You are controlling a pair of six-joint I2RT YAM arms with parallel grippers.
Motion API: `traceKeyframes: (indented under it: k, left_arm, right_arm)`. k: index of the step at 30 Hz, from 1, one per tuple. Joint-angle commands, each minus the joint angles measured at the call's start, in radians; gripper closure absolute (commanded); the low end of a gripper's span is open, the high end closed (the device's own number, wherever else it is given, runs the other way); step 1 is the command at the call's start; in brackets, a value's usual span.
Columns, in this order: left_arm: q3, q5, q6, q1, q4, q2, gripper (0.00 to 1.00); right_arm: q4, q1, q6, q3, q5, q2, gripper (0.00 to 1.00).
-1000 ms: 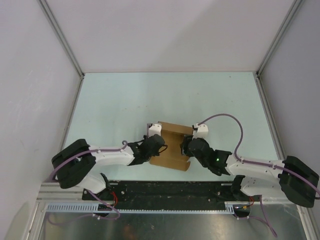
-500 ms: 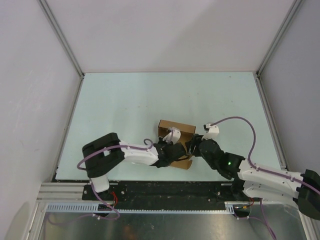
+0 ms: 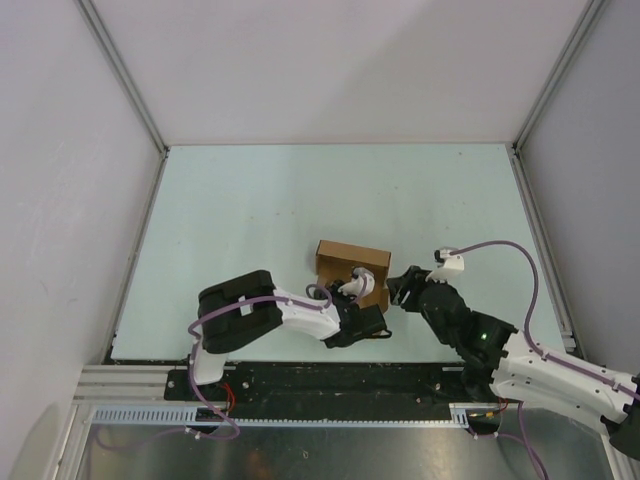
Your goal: Fold the paper box
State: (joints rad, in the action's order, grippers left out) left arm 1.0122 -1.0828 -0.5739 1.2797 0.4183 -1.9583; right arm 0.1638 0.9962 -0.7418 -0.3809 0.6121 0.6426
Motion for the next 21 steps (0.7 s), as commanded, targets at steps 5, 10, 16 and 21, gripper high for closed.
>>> traceKeyframes:
  k: [5,10,16,21]
  left_arm:
    - [0.002,0.098,-0.057,0.024,0.074,0.114,0.69]
    - [0.029,0.126,-0.003,0.024,0.074,0.277,0.57]
    - [0.046,0.184,0.039,0.009,0.073,0.438,0.5]
    - [0.013,0.277,0.036,-0.072,0.066,0.576,0.49]
  right_arm:
    - [0.051,-0.027,-0.025,-0.001,0.032,-0.04,0.41]
    - [0.137,-0.051,-0.085,-0.029,0.026,-0.032,0.36]
    - [0.299,-0.033,-0.165,-0.079,0.052,-0.03,0.32]
    - [0.367,0.024,-0.205,-0.073,-0.015,-0.061,0.3]
